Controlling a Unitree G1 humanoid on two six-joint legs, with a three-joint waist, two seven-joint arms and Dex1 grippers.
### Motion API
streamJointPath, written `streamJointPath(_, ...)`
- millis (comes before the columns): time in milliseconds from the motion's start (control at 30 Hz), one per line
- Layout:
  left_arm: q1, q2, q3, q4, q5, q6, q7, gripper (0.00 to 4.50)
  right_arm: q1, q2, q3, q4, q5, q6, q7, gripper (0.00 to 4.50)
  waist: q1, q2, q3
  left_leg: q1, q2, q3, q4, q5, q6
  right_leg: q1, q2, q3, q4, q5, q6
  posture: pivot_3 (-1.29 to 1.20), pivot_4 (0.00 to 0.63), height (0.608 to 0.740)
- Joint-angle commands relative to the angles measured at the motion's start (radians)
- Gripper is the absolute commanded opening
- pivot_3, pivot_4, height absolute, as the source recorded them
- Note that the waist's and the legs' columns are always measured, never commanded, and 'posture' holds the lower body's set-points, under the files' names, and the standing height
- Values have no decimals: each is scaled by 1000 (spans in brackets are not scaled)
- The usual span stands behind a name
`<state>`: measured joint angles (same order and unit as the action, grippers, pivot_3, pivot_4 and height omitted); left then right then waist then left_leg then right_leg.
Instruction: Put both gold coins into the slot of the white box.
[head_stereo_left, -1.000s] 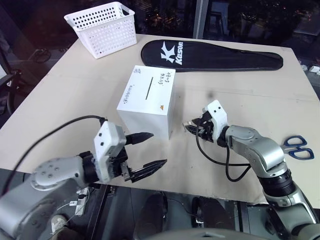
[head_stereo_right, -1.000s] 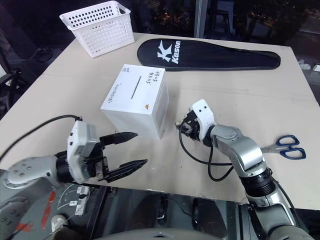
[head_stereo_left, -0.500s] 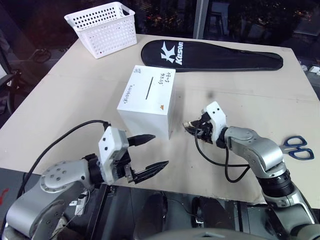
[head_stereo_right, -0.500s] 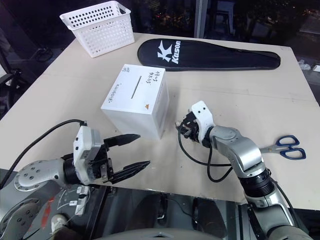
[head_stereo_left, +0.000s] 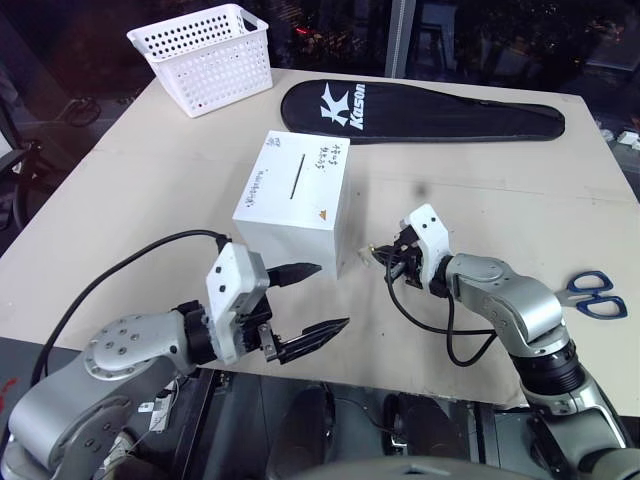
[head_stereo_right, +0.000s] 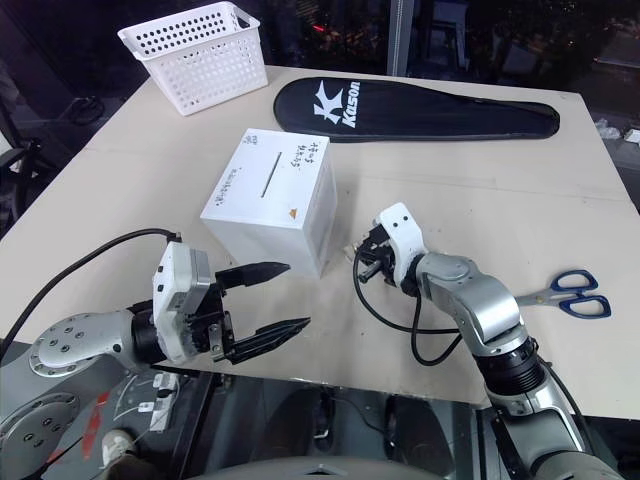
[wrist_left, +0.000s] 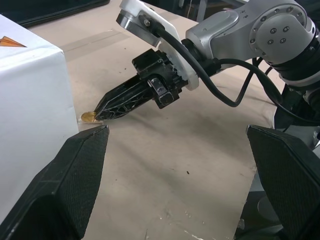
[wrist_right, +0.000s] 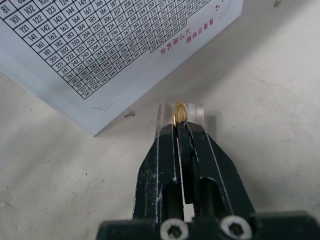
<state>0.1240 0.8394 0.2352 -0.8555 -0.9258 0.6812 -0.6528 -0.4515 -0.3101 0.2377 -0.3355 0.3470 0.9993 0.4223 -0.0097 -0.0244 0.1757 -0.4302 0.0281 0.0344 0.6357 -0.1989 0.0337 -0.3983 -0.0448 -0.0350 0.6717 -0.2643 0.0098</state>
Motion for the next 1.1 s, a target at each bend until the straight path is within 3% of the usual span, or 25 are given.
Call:
streamJointPath(33, 13, 5, 28, -5, 7, -25, -19, 4500, -9, 6, -2, -20, -1, -13, 2, 64, 0, 0, 0, 0, 0, 0, 0, 0, 0, 0, 0, 0, 0, 0, 0, 0, 150, 740)
streamJointPath(333, 69, -6, 40, -5, 26, -56, -52, 4500, -11, 19, -8, -28, 0, 0, -3, 64, 0, 0, 0, 0, 0, 0, 0, 0, 0, 0, 0, 0, 0, 0, 0, 0, 150, 740)
streamJointPath(700, 140, 5, 83, -148, -62, -43, 34, 4500, -10, 15, -28, -49, 8, 13, -8, 64, 0, 0, 0, 0, 0, 0, 0, 0, 0, 0, -1, 0, 0, 0, 0, 0, 150, 740)
streamJointPath(1100, 156, 26, 129, -153, -112, -52, 46, 4500, -13, 13, -40, -47, 14, 9, -9, 64, 0, 0, 0, 0, 0, 0, 0, 0, 0, 0, -1, 0, 0, 0, 0, 0, 150, 740)
